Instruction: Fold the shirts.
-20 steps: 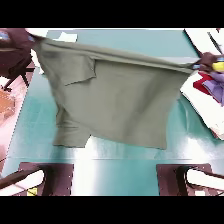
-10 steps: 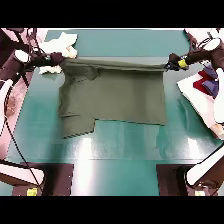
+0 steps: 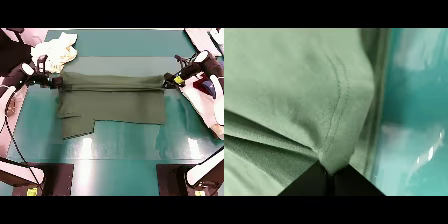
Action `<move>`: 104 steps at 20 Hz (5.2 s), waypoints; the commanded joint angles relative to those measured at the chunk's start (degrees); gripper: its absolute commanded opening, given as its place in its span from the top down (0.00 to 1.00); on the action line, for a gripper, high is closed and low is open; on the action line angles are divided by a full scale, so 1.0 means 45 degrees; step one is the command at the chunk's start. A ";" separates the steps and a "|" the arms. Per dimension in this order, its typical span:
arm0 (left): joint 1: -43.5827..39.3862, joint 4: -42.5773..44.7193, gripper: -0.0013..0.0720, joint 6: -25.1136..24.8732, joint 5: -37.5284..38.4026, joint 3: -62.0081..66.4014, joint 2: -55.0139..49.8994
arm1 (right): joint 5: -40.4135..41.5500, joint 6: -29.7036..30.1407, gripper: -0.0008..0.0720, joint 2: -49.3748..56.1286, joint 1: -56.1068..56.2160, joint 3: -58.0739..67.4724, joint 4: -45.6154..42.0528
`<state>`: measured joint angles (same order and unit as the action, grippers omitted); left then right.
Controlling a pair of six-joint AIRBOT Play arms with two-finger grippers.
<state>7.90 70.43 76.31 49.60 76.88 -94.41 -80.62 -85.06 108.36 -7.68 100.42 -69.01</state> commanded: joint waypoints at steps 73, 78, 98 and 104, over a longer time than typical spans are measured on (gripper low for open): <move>0.4061 -0.7004 0.95 -0.1574 0.7495 -0.7354 0.8272 | 0.1758 0.3526 0.96 -1.0302 -0.1763 -1.1220 0.4818; 0.2050 -0.6601 0.95 -0.0554 0.7412 -0.7354 0.9734 | 0.0787 0.3653 0.96 -1.2672 -0.3381 -1.3090 0.4328; 0.1467 -0.7198 0.94 -0.1904 -0.2288 -0.7325 0.4488 | 0.6062 0.2545 0.85 -0.3978 0.0049 -0.8286 0.4964; 0.1467 -0.9651 0.26 -0.3303 -0.3730 -0.6052 0.4420 | 0.5090 0.2584 0.40 -0.4721 -0.0777 -0.8291 0.4609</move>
<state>14.48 31.20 64.31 35.55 46.52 -73.89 -55.33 -73.38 88.84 -9.34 62.92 -47.48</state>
